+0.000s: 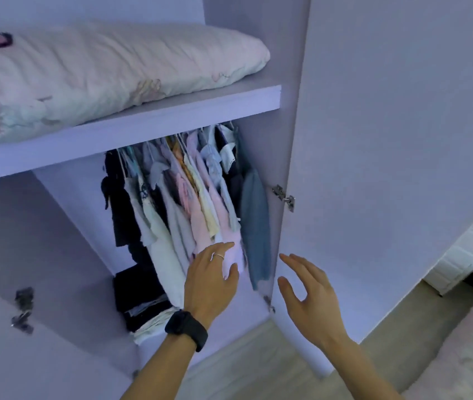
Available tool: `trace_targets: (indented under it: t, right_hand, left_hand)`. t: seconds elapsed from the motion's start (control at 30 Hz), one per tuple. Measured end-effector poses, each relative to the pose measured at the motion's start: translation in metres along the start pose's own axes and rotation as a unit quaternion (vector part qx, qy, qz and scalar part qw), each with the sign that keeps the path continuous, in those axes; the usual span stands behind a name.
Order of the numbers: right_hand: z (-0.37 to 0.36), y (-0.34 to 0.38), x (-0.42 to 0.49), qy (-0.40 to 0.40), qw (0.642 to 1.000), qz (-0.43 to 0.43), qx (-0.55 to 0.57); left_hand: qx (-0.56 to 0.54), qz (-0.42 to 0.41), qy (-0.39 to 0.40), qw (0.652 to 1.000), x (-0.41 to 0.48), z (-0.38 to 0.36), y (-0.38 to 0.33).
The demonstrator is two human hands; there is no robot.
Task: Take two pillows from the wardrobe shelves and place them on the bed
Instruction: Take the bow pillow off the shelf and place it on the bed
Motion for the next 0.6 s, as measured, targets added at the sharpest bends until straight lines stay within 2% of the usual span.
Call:
trace_targets:
  t: [0.23, 0.43, 0.6]
  right_hand:
    - [-0.033, 0.082, 0.08, 0.076, 0.99, 0.09, 0.077]
    - [-0.013, 0.16, 0.169, 0.063, 0.97, 0.189, 0.137]
    - [0.001, 0.202, 0.231, 0.072, 0.956, 0.211, 0.193]
  left_hand:
    - [0.048, 0.027, -0.14, 0.989, 0.02, 0.121, 0.009]
    - [0.092, 0.019, -0.261, 0.961, 0.064, 0.218, -0.03]
    - [0.135, 0.019, -0.313, 0.94, 0.098, 0.272, -0.059]
Point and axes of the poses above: each hand's wrist, its own x-axis towards the middle knuckle, its own z-axis out of the back of the hand, y = z × x, the point moved 7 cm from there along x, towards the middle knuckle, and after that the axes turned 2 degrees about -x, right-handed, at the moved point
